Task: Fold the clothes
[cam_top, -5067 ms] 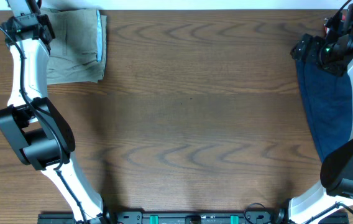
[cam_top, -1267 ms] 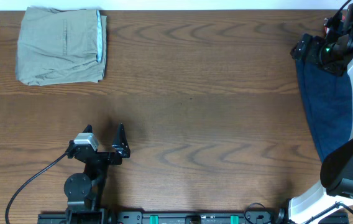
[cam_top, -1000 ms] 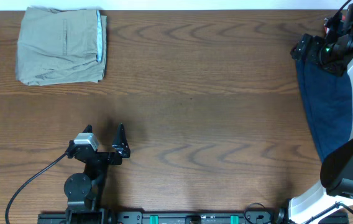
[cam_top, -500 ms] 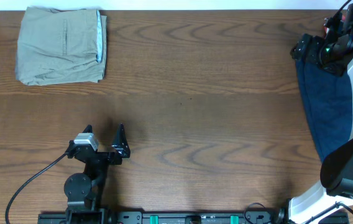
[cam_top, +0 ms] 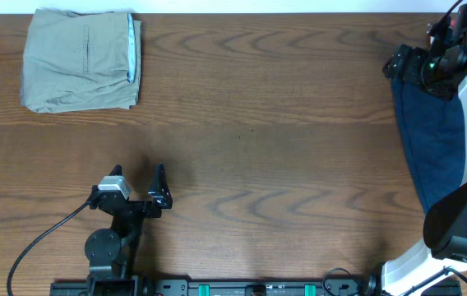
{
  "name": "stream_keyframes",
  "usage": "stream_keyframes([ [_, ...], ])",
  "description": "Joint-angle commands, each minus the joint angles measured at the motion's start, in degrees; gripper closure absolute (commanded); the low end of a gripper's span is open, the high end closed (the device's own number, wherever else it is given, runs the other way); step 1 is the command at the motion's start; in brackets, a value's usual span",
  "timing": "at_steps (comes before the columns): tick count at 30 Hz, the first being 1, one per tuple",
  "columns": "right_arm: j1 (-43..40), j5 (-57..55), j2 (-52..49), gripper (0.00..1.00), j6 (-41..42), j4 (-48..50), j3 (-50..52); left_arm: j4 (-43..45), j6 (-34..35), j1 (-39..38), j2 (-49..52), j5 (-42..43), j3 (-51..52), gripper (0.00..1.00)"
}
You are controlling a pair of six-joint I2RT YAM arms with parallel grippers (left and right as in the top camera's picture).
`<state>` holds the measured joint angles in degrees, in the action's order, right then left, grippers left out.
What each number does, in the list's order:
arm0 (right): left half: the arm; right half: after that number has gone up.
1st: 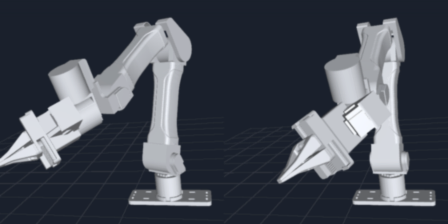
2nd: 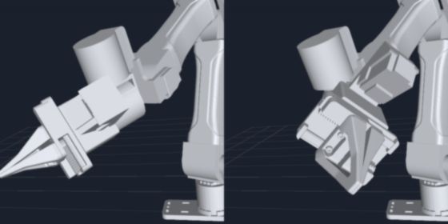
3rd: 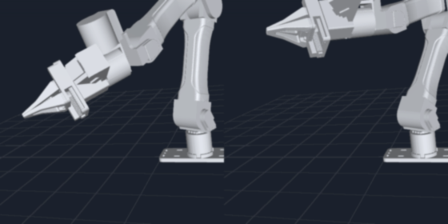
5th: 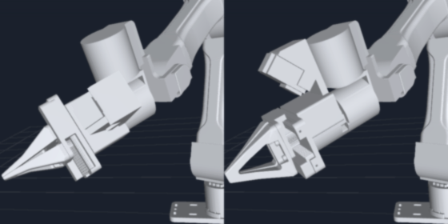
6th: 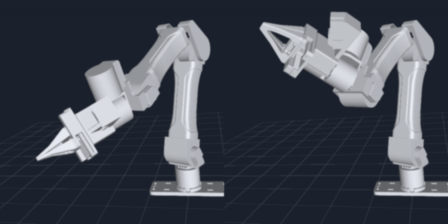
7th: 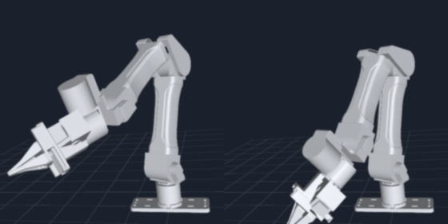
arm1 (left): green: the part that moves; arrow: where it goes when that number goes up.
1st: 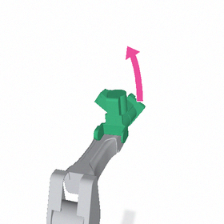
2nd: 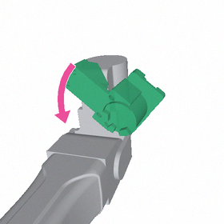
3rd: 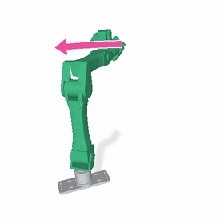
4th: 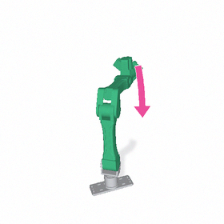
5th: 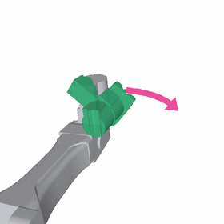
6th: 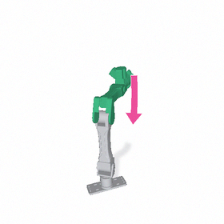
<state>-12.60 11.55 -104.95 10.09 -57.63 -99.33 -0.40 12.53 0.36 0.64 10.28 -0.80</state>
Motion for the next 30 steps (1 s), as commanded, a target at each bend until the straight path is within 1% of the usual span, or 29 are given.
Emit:
stream_keyframes([
  [1,1.62,-0.20,2.34,0.01,0.57,-0.02,-0.70,-2.60,-0.94,0.26,-0.35,0.61,0.57,0.02],
  [5,3.32,-0.20,6.29,0.01,0.55,-0.04,-0.70,-2.60,-0.94,0.26,-0.35,0.61,0.57,0.02],
  [8,6.27,-0.20,10.64,0.01,0.57,-0.02,-0.70,-2.60,-0.94,0.26,-0.35,0.61,0.57,0.02],
  [11,10.08,-0.20,15.17,0.01,0.55,0.00,-0.68,-2.60,-0.94,0.26,-0.35,0.61,0.57,0.02],
  [17,20.65,-0.44,24.20,0.01,0.42,0.07,0.44,-2.60,-0.94,0.26,-0.35,0.61,0.57,0.02],
  [20,23.67,-6.01,28.57,0.01,-3.37,1.70,3.32,-2.60,-0.94,0.26,-0.35,0.61,0.57,0.02],
  [23,24.09,-6.84,33.59,0.01,-3.34,1.90,9.38,-2.60,-0.94,0.26,-0.35,0.61,0.57,0.02],
  [25,23.98,-6.86,37.81,0.01,-3.32,3.80,16.00,-2.60,-0.94,0.26,-0.35,0.61,0.57,0.02],
  [28,23.76,-6.84,45.51,0.01,-3.32,10.25,28.37,-2.60,-0.94,0.26,-0.35,0.61,0.57,0.02],
  [30,23.76,-6.67,51.78,0.01,-3.32,16.70,38.56,-2.60,-0.94,0.26,-0.35,0.61,0.57,0.02],
])
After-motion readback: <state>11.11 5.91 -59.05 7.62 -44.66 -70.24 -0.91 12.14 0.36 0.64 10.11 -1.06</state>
